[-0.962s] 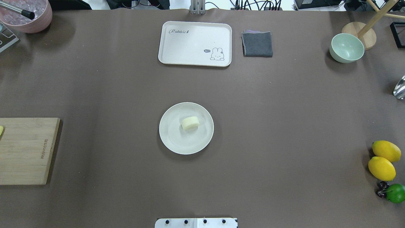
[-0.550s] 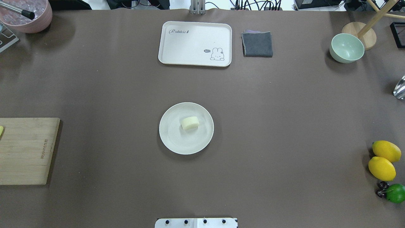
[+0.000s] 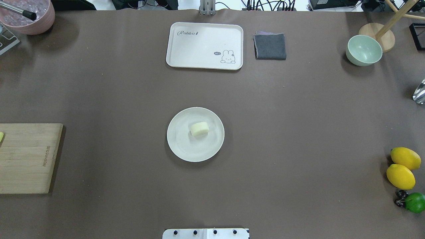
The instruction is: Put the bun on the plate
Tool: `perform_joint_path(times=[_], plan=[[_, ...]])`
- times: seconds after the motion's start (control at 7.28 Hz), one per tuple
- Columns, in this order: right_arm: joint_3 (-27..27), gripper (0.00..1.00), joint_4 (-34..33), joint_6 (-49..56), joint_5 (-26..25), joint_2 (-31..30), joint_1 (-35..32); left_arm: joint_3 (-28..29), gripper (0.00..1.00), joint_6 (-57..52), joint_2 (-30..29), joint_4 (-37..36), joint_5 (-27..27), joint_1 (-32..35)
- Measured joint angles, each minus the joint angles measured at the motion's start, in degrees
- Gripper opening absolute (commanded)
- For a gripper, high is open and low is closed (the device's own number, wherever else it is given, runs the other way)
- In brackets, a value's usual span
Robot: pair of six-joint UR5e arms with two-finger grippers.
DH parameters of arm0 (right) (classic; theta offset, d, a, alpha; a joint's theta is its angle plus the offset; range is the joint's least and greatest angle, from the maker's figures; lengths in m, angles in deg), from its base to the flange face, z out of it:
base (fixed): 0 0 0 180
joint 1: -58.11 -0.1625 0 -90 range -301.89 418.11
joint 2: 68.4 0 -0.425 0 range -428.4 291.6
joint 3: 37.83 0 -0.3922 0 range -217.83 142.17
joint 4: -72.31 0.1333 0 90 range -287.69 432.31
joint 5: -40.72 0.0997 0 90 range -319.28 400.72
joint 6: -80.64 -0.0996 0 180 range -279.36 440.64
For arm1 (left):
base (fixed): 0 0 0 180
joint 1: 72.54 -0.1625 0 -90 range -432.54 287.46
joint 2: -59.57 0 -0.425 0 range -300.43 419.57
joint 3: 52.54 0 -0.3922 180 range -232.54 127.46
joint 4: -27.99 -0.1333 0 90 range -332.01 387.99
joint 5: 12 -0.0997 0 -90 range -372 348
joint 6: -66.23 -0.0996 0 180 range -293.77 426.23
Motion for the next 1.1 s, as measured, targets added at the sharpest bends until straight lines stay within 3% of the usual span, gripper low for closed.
perform_joint_path(times=[1.1], plan=[[0.11, 1.00, -0.09, -0.03, -0.54, -0.40, -0.04, -0.36, 0.98, -0.03, 0.66, 0.01, 0.32, 0.06]])
